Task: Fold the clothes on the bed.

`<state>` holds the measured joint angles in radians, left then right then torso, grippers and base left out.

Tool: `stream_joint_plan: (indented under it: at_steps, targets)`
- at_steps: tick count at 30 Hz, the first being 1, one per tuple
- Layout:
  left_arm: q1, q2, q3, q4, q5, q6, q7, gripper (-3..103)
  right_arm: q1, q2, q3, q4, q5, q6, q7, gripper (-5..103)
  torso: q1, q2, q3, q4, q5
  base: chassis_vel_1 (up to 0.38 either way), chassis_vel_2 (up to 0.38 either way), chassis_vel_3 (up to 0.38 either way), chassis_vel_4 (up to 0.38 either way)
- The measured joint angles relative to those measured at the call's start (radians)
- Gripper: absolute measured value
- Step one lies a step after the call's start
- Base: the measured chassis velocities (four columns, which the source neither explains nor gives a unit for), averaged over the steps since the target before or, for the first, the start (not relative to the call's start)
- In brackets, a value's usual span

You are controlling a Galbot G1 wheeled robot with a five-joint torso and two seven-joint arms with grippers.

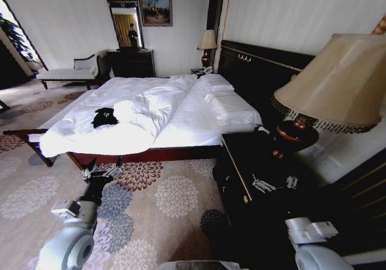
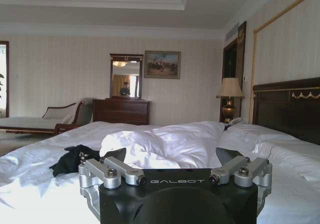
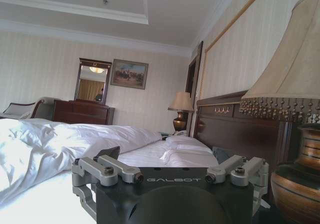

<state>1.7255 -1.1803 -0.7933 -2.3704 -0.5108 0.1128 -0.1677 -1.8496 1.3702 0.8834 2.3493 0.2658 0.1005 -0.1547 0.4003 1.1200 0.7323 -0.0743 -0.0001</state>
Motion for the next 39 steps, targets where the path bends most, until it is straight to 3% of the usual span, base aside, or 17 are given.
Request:
stream_joint_plan:
  at_steps: [39]
  targets:
    - [0.002, -0.007, -0.001, 0.010, 0.003, 0.003, -0.001, 100, 0.002, 0.016, -0.020, -0.024, -0.037, 0.009, -0.008, 100, 0.000, 0.000, 0.000, -0.0001, 0.0000, -0.203, 0.199, 0.202, -0.199]
